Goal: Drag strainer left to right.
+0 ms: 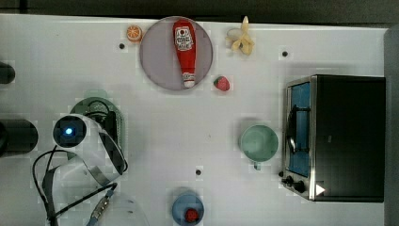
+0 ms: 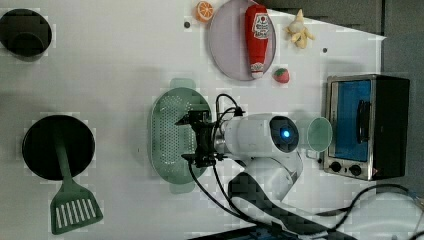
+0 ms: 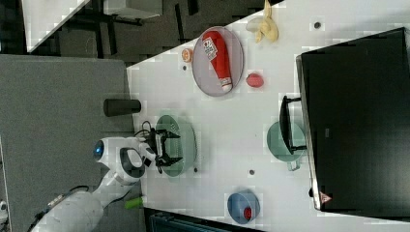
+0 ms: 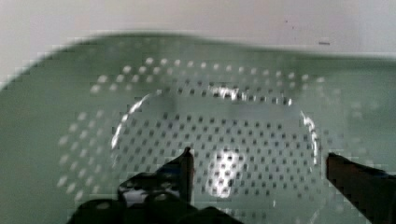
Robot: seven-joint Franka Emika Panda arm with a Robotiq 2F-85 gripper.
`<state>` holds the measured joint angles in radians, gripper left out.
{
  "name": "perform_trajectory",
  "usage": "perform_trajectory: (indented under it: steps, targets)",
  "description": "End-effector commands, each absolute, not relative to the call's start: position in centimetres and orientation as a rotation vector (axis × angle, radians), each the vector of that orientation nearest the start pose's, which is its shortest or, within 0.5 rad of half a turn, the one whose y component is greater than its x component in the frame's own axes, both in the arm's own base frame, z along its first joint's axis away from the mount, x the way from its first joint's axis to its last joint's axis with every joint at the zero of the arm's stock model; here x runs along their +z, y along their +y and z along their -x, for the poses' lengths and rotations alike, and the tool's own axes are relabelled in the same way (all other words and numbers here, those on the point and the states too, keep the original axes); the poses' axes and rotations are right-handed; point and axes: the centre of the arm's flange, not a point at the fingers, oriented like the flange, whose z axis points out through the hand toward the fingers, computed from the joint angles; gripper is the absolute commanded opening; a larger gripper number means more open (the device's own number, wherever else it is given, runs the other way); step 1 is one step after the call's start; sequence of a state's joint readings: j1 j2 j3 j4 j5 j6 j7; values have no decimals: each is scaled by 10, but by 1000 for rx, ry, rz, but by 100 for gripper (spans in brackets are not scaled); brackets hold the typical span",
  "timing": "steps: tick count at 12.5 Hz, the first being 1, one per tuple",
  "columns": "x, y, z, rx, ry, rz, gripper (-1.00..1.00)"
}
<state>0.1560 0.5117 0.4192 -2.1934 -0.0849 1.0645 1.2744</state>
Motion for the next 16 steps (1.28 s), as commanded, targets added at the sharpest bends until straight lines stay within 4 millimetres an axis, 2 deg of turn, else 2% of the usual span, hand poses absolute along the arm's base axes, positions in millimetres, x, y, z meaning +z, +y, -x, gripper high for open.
perform_trajectory:
  steps: [1,4,8,11,16]
  targets:
    - [171,300,-473,175,2132,2243,100]
    - [164,289,-474,152,2164,2247,100]
    - [164,268,-476,130,2203,2221,100]
    - [166,238,-480,108,2224,2219,100]
    - [166,178,-486,81,2293,2185,100]
